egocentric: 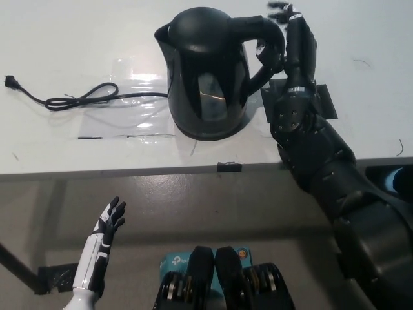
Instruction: Use the right hand to grab the handle of the kettle from the base and place it on the right side
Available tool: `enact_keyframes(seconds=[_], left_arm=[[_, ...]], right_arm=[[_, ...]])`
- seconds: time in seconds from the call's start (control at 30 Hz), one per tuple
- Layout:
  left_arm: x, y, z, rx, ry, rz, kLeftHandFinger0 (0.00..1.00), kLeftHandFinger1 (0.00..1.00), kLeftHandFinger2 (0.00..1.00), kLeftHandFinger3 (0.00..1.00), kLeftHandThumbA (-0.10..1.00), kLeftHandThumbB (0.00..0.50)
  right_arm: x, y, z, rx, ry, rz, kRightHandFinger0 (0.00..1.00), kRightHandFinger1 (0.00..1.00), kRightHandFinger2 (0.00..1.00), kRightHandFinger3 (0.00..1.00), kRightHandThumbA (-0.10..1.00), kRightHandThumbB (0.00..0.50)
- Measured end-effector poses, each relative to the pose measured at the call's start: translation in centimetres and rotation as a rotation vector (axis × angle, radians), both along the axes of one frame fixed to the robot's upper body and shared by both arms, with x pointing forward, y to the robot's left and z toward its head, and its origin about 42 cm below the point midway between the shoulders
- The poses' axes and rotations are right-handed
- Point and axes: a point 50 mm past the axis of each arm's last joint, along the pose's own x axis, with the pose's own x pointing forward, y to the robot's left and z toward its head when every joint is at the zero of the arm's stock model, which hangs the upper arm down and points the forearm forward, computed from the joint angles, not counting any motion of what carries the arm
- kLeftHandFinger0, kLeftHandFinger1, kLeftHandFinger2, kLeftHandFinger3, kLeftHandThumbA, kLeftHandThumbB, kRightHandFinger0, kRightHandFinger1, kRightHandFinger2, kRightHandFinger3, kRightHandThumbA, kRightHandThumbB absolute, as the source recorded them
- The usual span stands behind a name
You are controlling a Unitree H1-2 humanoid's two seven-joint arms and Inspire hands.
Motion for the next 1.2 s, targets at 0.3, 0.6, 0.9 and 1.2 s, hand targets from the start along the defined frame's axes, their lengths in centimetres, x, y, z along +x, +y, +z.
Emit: enact_keyframes(seconds=[0.3,0.6,0.9,1.2], left_arm=[[0.1,0.1,0.1,0.002,-0.002,-0.003,1.00,1.00,1.00,1.00,1.00,0.485],[0.0,0.1,0.1,0.003,-0.002,-0.003,1.00,1.00,1.00,1.00,1.00,0.453],[0.0,0.1,0.0,-0.003,0.000,-0.003,1.00,1.00,1.00,1.00,1.00,0.468],[-0.2,0.1,-0.1,-0.013,0.004,-0.001,1.00,1.00,1.00,1.00,1.00,0.467]], right_arm=[[-0.2,0.1,-0.5,-0.042,-0.015,-0.027,0.00,0.26,0.71,0.68,-0.10,0.116],[-0.3,-0.1,-0.5,0.026,-0.024,-0.044,0.00,0.26,0.69,0.64,-0.10,0.104],[0.0,-0.3,1.2,0.148,-0.085,-0.056,0.00,0.11,0.56,0.62,-0.10,0.121],[0.7,-2.7,3.9,0.197,-0.178,-0.113,0.00,0.05,0.56,0.64,-0.10,0.072]])
